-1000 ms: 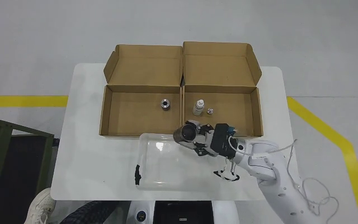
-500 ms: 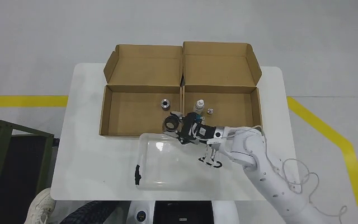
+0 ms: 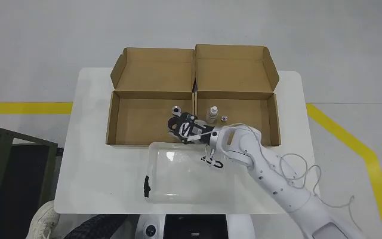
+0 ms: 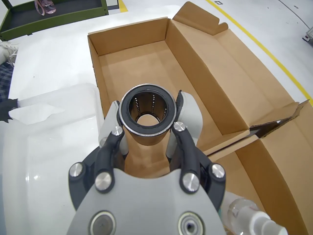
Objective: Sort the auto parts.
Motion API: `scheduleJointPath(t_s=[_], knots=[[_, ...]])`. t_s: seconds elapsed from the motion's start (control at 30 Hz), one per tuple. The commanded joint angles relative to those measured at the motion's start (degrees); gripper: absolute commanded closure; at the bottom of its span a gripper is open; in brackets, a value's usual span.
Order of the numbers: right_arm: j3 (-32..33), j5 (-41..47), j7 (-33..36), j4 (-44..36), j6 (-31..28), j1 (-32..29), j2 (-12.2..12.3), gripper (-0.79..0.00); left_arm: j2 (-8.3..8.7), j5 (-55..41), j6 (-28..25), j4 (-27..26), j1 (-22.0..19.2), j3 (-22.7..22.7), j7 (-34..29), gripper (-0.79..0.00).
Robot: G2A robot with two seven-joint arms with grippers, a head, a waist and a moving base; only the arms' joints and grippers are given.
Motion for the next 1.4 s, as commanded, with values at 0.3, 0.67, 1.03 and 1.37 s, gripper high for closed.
scheduleJointPath(t_s=[0.3, 0.67, 1.03, 1.37], knots=[[-3.13, -2.27, 0.39, 6.46, 1.34, 3.66, -1.93, -0.049, 0.00, 0.00, 0.00, 0.00, 0.00, 0.00, 0.00, -0.785], [-4.18, -1.74, 2.84, 9.88, 0.66, 5.19, -3.21, -0.271, 0.00, 0.00, 0.00, 0.00, 0.00, 0.00, 0.00, -0.785], [-3.94, -2.45, 3.30, 10.89, 0.04, 5.28, -3.80, -0.382, 0.00, 0.00, 0.00, 0.00, 0.00, 0.00, 0.00, -0.785], [-1.81, -2.72, 2.40, 7.45, -0.97, 3.35, -3.47, -0.576, 0.00, 0.00, 0.00, 0.00, 0.00, 0.00, 0.00, -0.785]])
